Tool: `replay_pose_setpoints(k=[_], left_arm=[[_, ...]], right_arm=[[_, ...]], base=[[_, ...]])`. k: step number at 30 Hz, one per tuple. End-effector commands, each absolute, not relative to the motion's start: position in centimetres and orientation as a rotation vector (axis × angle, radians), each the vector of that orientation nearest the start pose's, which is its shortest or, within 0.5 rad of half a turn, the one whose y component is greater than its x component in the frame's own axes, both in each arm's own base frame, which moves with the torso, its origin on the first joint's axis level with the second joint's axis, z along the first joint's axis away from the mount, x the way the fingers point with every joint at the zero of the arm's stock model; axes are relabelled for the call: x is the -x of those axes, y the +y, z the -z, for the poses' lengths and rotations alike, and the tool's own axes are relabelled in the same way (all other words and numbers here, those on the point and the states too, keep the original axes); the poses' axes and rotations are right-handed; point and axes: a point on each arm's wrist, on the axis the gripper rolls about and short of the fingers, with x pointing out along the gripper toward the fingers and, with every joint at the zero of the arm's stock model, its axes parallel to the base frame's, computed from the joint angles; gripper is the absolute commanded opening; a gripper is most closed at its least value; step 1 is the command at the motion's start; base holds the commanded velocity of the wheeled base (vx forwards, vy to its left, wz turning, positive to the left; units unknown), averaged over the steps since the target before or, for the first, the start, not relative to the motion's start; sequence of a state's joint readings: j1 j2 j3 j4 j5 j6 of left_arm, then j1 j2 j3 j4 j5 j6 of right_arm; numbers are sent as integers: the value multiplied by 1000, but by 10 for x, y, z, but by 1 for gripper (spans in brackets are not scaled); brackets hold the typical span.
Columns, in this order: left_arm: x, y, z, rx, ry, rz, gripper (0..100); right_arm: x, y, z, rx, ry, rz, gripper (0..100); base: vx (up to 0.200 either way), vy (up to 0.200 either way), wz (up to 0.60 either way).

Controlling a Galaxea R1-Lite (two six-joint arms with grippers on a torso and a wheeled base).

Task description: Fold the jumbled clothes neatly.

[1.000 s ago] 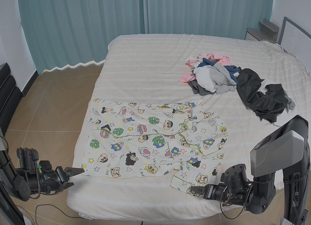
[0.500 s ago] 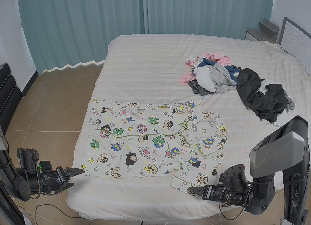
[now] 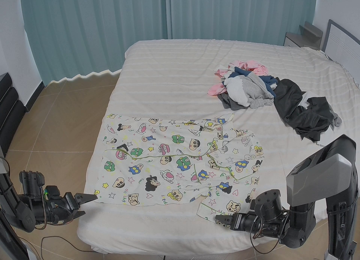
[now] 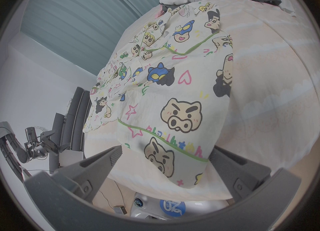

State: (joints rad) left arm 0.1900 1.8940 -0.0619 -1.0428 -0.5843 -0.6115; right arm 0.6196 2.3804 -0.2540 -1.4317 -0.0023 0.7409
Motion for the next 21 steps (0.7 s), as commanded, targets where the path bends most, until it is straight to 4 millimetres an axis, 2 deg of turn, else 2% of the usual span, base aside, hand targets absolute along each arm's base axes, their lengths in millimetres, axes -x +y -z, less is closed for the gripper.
replay_pose_setpoints(k=[1,10,21], left_arm=[[-192,25,-25,878,841,135,100],[-192,25,-26,878,839,134,100],[-191,25,-25,879,840,133,100]], right_arm=[[-219,157,47,-474,845,-315,0],[-212,150,48,-460,869,-293,0],[-194,125,35,-455,887,-248,0]], base=[[0,0,0],[0,0,0],[0,0,0]])
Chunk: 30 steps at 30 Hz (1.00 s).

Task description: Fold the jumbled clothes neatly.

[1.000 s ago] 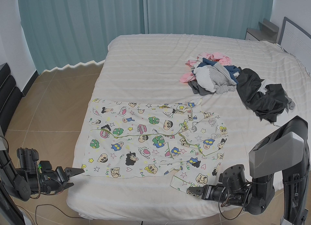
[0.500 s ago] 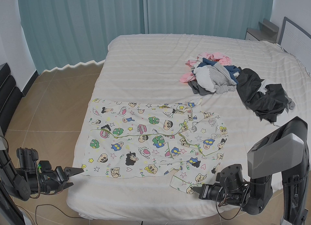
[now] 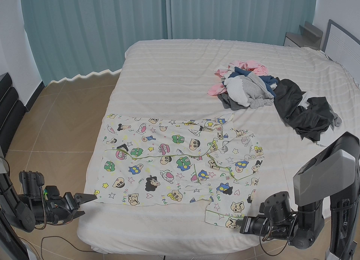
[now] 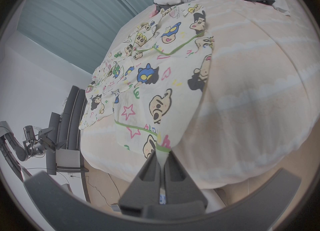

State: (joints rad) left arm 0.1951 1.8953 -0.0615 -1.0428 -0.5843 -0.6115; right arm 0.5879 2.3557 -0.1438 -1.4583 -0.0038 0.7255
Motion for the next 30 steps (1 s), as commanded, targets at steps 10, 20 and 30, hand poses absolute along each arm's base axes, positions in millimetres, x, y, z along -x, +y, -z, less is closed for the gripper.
replay_pose_setpoints(k=[10,20,30], left_arm=[[-191,25,-23,872,852,131,100],[-193,25,-17,875,878,116,100],[-192,25,-17,877,881,116,100]], right_arm=[[-183,109,32,-450,904,-219,0],[-179,105,29,-407,942,-205,0],[-170,97,26,-356,1023,-172,0]], base=[[0,0,0],[0,0,0],[0,0,0]])
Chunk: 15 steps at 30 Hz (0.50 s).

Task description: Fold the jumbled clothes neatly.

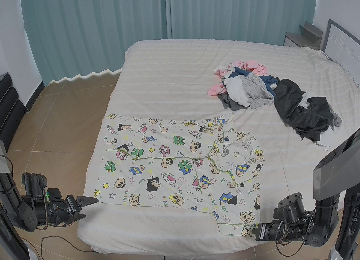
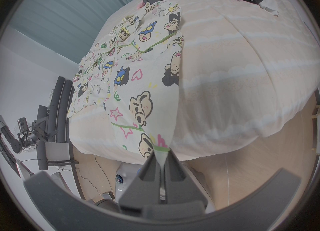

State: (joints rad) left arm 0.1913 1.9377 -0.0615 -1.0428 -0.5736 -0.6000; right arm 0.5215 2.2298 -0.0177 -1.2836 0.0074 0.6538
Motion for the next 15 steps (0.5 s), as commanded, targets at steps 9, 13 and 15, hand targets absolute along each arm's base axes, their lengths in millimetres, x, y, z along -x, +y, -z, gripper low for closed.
replay_pose_setpoints(k=[9,13,15], left_arm=[[-192,24,-15,877,889,115,100],[-196,26,-8,875,906,81,100],[-198,26,-4,863,914,49,100]], right_arm=[[-164,93,30,-310,1098,-141,0],[-163,91,30,-310,1104,-134,0],[-162,91,31,-304,1117,-127,0]], base=[[0,0,0],[0,0,0],[0,0,0]])
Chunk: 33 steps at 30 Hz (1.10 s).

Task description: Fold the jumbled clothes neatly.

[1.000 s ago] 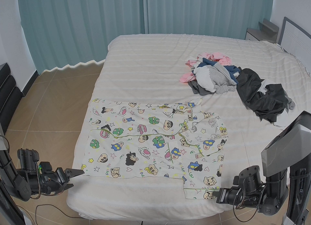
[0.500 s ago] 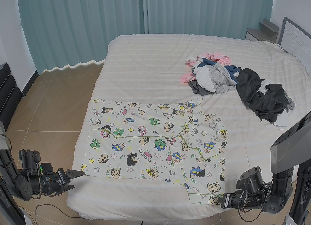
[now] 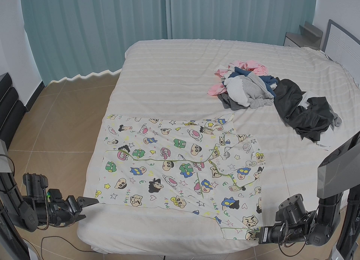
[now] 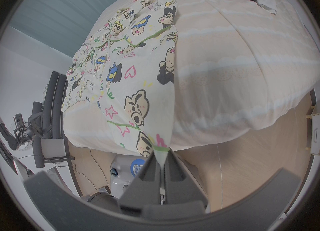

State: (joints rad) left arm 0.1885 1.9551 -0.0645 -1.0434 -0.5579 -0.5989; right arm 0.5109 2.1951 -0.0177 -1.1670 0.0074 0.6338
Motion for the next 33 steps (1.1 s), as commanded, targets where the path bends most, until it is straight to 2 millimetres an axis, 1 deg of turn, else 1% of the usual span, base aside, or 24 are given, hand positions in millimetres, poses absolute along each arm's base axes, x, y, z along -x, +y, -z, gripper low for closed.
replay_pose_setpoints(k=[1,4,5,9,13,14,16,19,22,24,28,33], left_arm=[[-199,27,-1,847,922,40,100],[-199,27,5,808,940,48,100],[-199,26,10,785,955,59,100],[-204,26,8,774,918,74,100],[-207,21,9,783,919,87,100],[-216,18,7,804,892,85,100],[-225,14,5,810,865,57,100],[-235,6,14,768,864,-9,100],[-250,5,21,742,833,-58,100],[-255,5,27,737,836,-61,100],[-259,3,26,733,826,-52,100],[-269,-3,28,722,811,-33,100]], right_arm=[[-161,90,31,-294,1128,-124,0],[-160,88,32,-279,1146,-118,0],[-160,88,32,-279,1147,-116,0],[-161,89,32,-282,1139,-120,0],[-161,89,31,-283,1130,-125,0],[-163,91,30,-289,1107,-133,0],[-165,92,29,-298,1086,-142,0],[-167,93,27,-313,1058,-154,0],[-168,94,26,-317,1045,-158,0],[-168,94,26,-318,1042,-159,0],[-168,94,23,-325,1031,-165,0],[-168,94,21,-330,1022,-169,0]], base=[[0,0,0],[0,0,0],[0,0,0],[0,0,0],[0,0,0],[0,0,0],[0,0,0],[0,0,0],[0,0,0],[0,0,0],[0,0,0],[0,0,0]])
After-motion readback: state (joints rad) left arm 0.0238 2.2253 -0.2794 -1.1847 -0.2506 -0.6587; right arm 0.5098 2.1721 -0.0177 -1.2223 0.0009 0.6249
